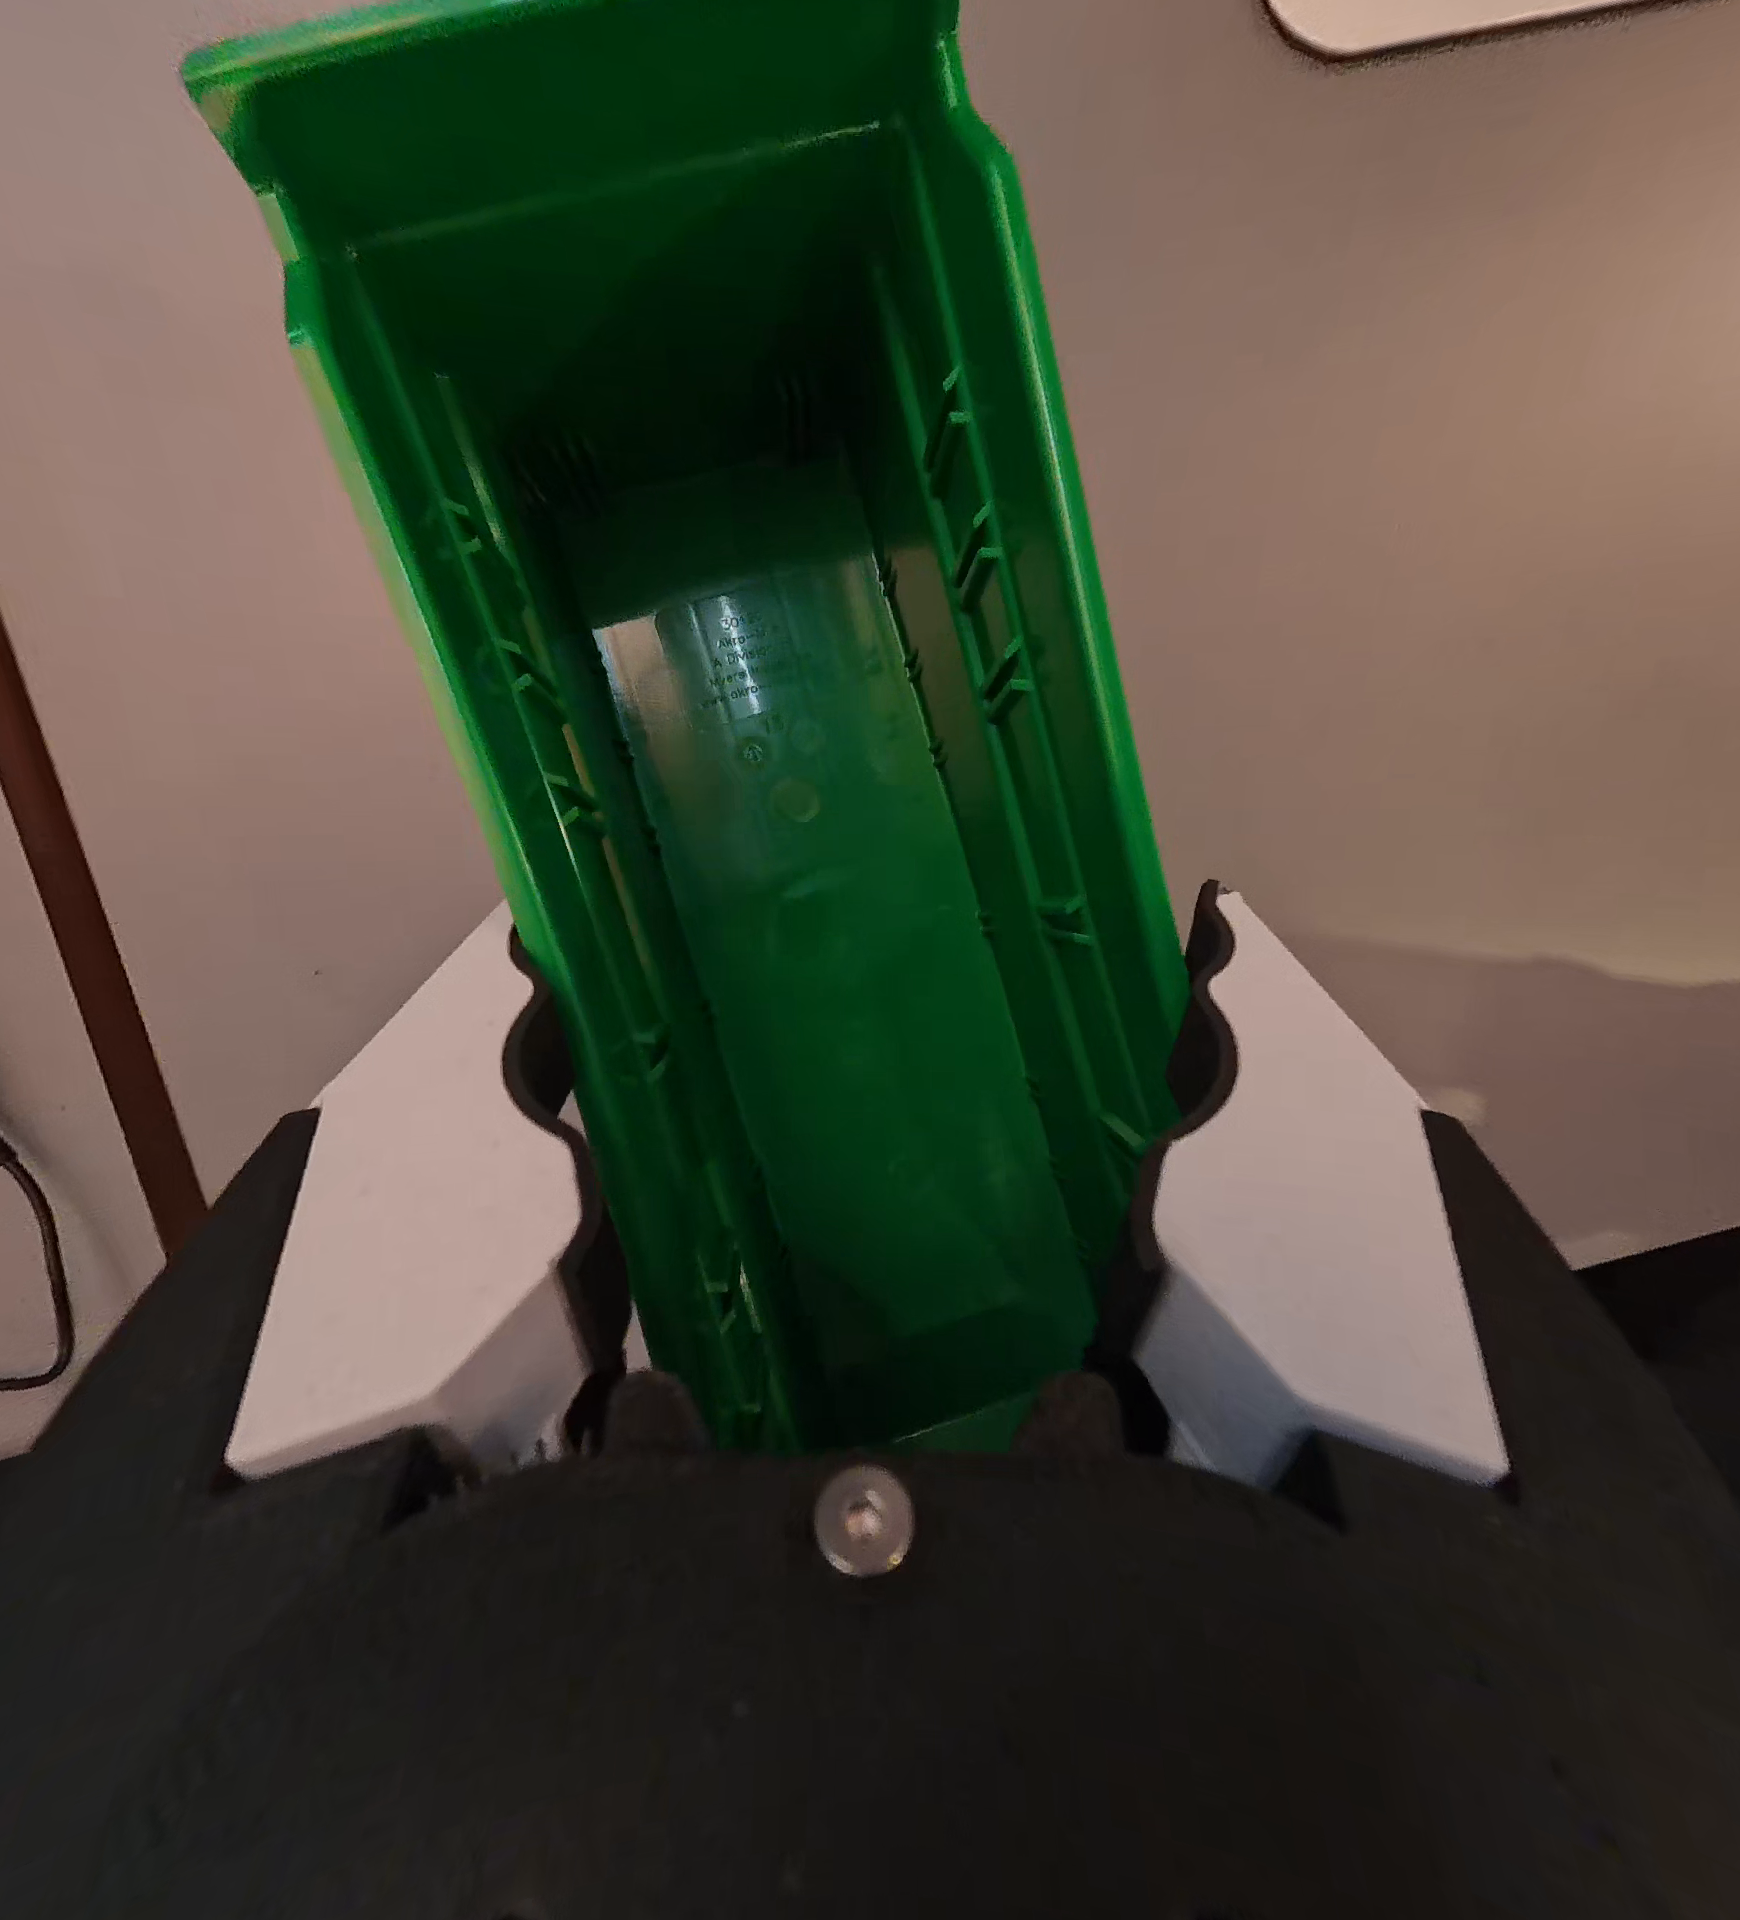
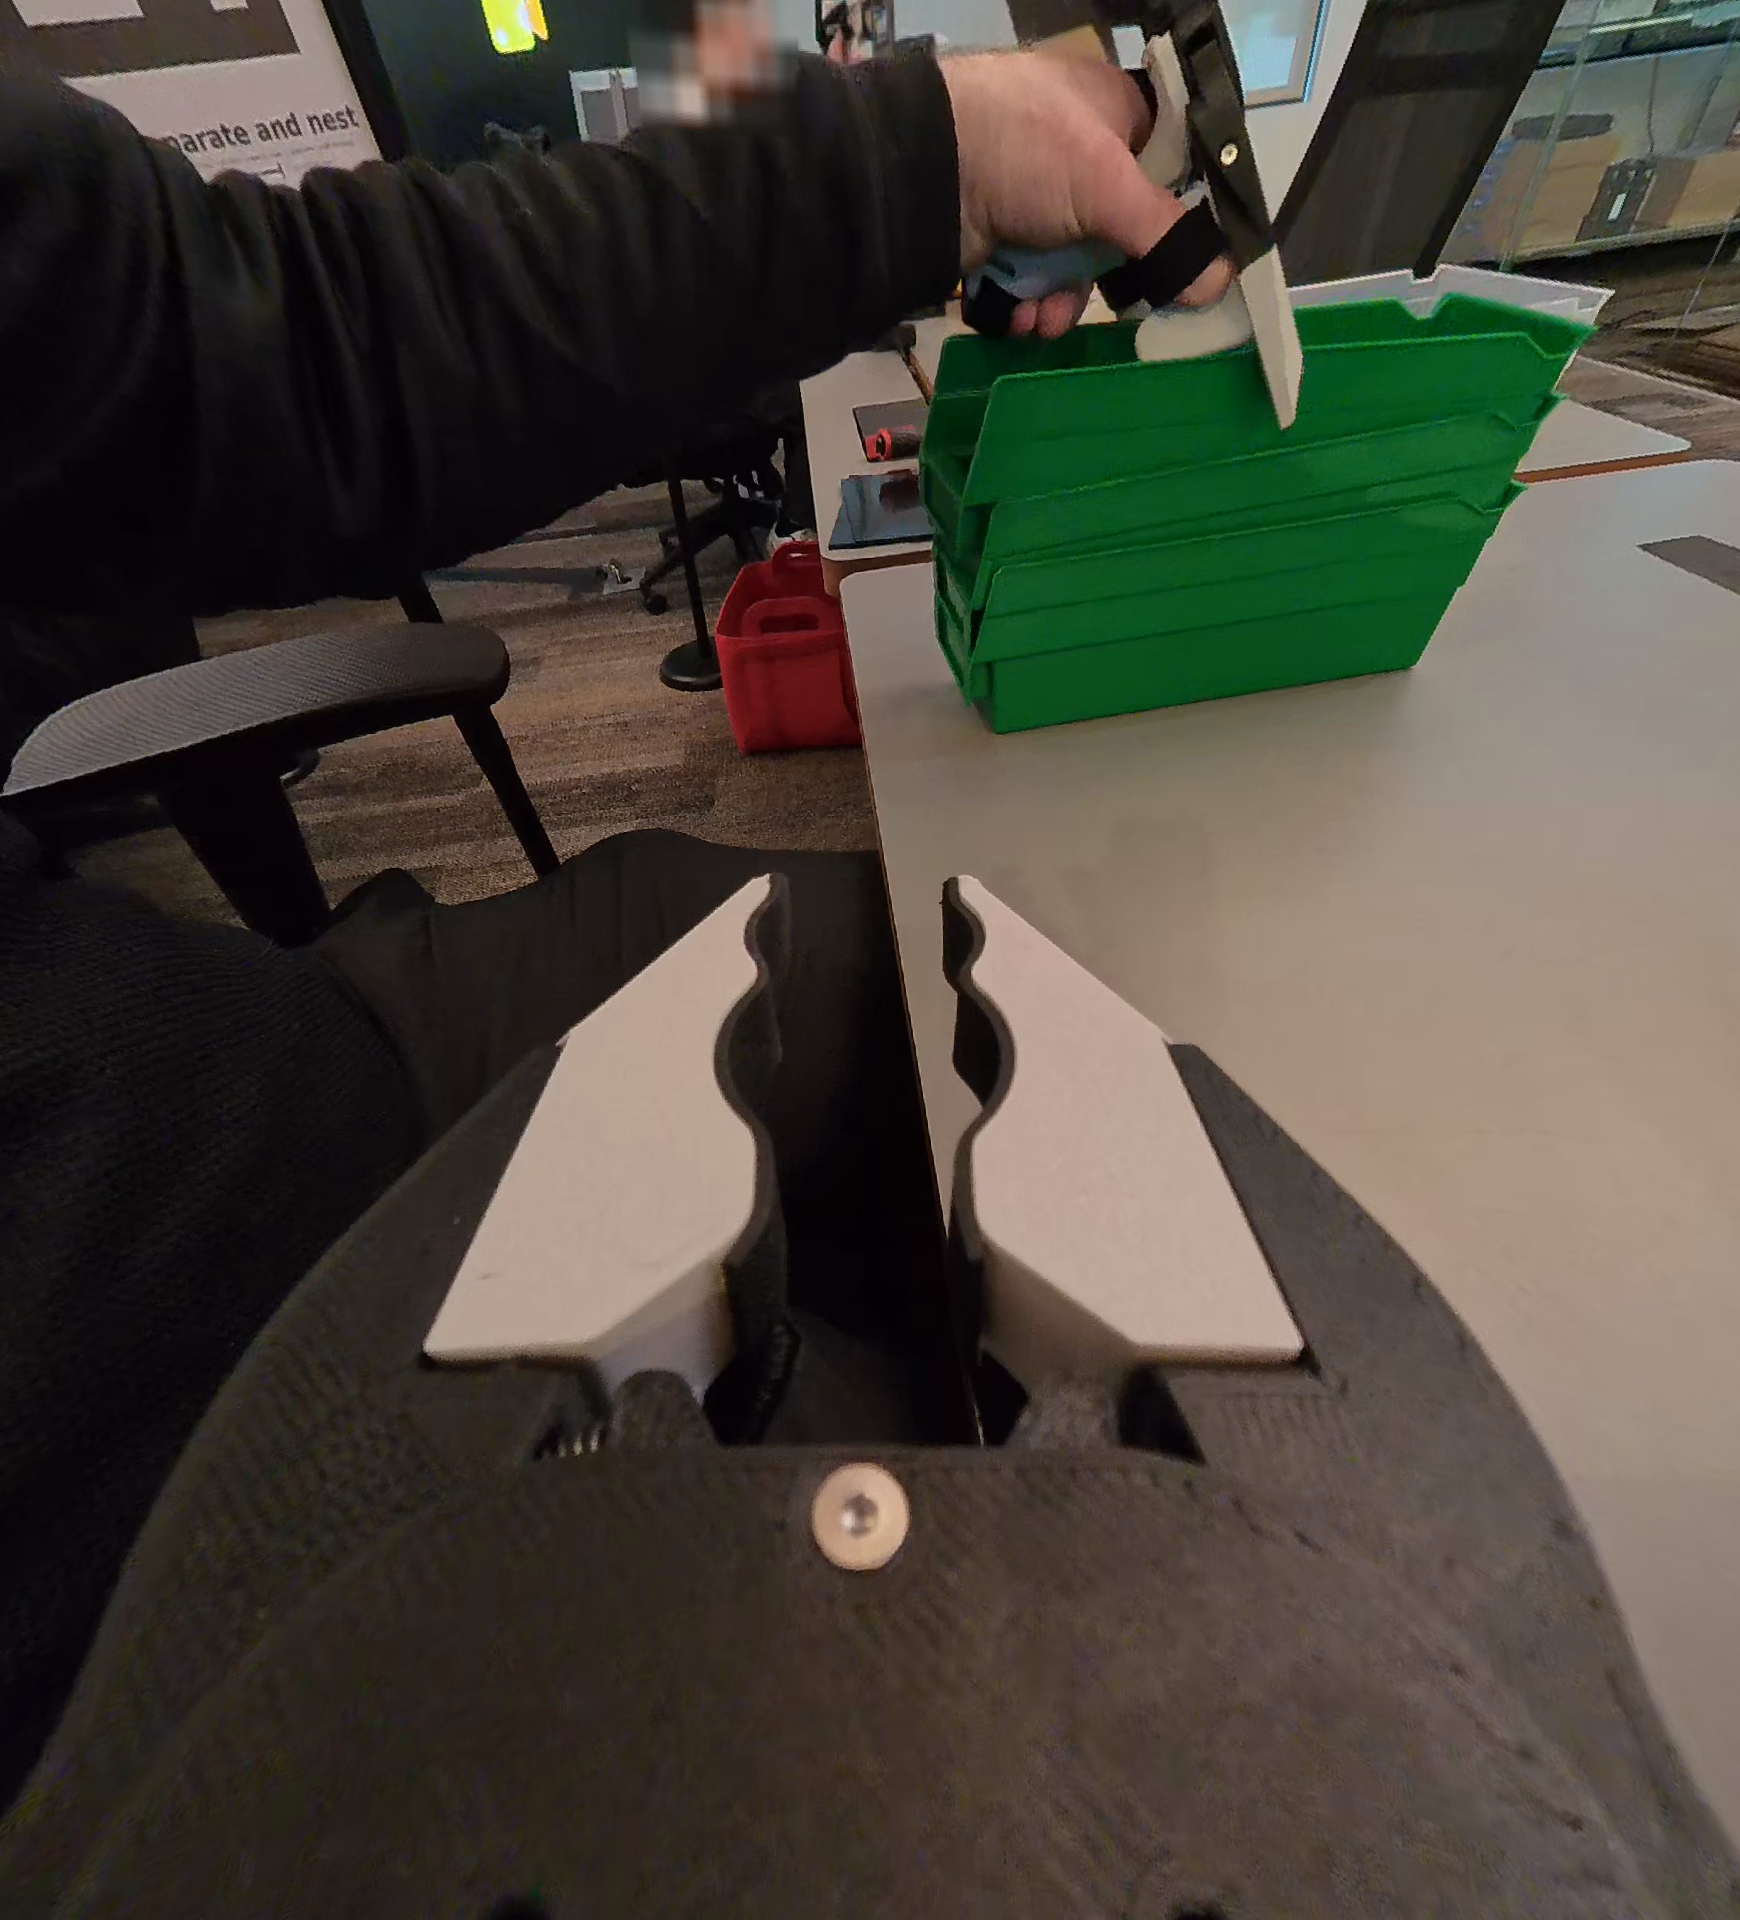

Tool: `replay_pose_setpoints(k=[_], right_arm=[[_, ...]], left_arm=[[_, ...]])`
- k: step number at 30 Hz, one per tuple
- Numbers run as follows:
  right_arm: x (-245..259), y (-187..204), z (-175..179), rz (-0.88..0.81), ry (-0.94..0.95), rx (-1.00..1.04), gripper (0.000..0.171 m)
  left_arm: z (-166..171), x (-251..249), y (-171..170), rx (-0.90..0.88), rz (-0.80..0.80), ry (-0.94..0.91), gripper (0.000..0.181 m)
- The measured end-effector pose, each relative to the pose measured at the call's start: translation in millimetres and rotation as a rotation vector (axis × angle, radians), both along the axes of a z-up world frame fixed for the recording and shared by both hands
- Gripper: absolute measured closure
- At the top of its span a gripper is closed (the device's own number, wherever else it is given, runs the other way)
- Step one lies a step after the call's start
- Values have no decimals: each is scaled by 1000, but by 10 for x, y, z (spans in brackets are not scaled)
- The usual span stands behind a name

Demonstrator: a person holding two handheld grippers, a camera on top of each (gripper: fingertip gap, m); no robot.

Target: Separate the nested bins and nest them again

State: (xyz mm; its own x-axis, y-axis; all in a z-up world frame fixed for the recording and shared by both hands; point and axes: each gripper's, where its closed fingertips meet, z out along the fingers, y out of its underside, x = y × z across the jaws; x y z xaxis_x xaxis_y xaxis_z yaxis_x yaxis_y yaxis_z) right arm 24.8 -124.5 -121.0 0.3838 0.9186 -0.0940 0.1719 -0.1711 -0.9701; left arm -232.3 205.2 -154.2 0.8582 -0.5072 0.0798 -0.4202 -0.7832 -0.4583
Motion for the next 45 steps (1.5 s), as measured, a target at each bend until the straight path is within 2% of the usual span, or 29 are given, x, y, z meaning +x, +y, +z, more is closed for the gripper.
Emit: replay_pose_setpoints(k=[8, 13, 19, 28, 33, 39, 43, 45], right_arm=[[-13, -3, -16, 2, -6, -3, 143], [-13, -4, -18, 3, -5, -4, 143], [-12, -3, -15, 5, -2, -5, 144], [-6, -1, -19, 3, -4, -5, 144], [-20, 2, -34, 8, -8, -9, 143], [-19, 6, -34, 8, -8, -9, 143], [-27, -1, -31, 11, -11, -4, 143], [-21, 2, -20, 9, -10, 0, 143]], left_arm=[[-40, -10, 7, 13, 1, -13, 63], [-23, -9, -10, 7, 5, -18, 71], [178, -12, 55, 52, 30, -56, 73], [-59, 3, 119, 84, 39, -32, 68], [-82, 3, 134, 80, 40, -34, 67], [-133, 8, 139, 86, 25, -25, 63], [-159, -22, 124, 73, 30, -17, 44], [-74, -43, 139, 124, 42, 0, 38]])
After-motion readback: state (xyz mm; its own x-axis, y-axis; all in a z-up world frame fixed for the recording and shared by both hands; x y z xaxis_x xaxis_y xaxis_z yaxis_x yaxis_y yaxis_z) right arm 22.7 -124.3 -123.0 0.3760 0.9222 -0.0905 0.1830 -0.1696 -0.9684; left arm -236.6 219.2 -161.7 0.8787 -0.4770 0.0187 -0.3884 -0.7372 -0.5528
